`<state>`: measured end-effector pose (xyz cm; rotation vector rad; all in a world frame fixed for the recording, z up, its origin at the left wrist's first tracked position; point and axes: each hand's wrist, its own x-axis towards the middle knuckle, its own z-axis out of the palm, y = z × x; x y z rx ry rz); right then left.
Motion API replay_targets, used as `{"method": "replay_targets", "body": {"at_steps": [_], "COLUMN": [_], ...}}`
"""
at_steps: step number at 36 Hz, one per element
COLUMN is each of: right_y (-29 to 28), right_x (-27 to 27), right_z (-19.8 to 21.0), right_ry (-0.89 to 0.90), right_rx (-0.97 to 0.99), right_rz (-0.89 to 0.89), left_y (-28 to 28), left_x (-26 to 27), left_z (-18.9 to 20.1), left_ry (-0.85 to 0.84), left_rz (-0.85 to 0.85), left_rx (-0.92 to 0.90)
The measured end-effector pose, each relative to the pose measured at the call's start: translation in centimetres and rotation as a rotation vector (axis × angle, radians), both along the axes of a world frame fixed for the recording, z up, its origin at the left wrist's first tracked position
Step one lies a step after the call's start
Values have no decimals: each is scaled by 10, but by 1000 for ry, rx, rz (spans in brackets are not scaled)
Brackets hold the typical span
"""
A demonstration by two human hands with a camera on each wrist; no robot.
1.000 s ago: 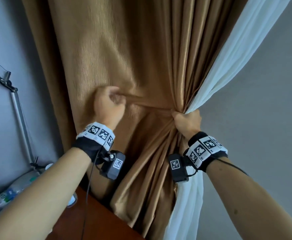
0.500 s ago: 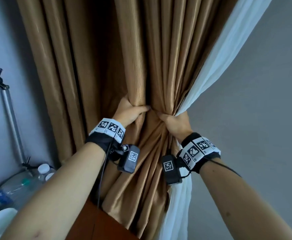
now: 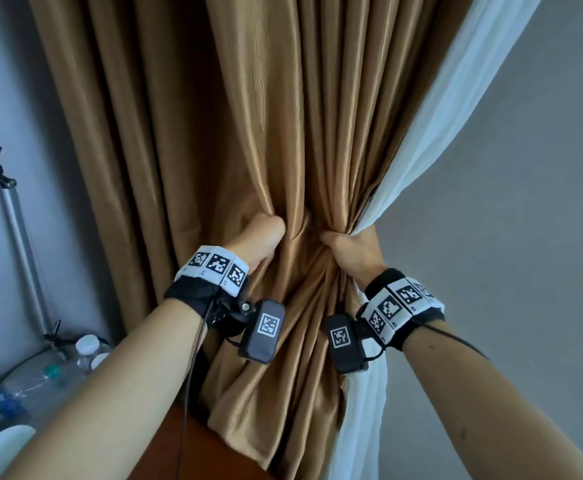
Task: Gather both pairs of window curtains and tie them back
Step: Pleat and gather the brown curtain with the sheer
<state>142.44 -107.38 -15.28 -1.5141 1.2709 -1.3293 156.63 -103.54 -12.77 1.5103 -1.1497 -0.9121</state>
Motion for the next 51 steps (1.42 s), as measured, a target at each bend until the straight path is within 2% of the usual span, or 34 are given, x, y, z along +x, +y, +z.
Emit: {"method": "replay_targets", "body": {"at_steps": [5, 9, 12, 19, 23, 25, 28, 31, 35, 37, 40, 42, 46, 51], "right_y": [4, 7, 10, 14, 13, 13, 8, 3, 0, -2, -5, -6, -9, -14], "right_x": [0, -4, -3, -10, -14, -9, -1, 3, 2, 2, 3, 5, 9, 11], "right_z": [0, -2, -1, 7, 8, 7, 2, 2, 6, 6, 6, 7, 6, 6], "right_ry": [33, 42, -5, -112, -16, 24, 66, 151, 186, 175, 170, 165, 163, 164], "right_rx": [-14, -2, 40, 47, 100, 115, 27, 3, -12, -11, 9, 30, 32, 37], "right_rz": [38, 32, 51, 278, 369, 254, -98, -252, -281, -271, -256, -256, -270, -259], "left_y": [0, -3, 5, -4, -9, -9, -4, 2, 0, -7, -27, -39, -68, -106], "left_x": [-13, -25, -39, -48, -47, -48, -44, -26, 13, 29, 48, 61, 83, 82], "left_z": [-7, -20, -35, -53, -60, -58, -54, -52, -36, -27, -20, -17, -20, -28], "left_ry": [-236, -389, -553, -814, -848, -876, -903, -831, -466, -398, -572, -566, -357, -13], "left_rz": [-90, -89, -199, -258, -249, -273, -326, -411, -474, -347, 8, 154, 266, 300], "left_rx": [111, 159, 230, 131, -12, 13, 49, 15, 35, -31, -121, -113, -2, 12]}}
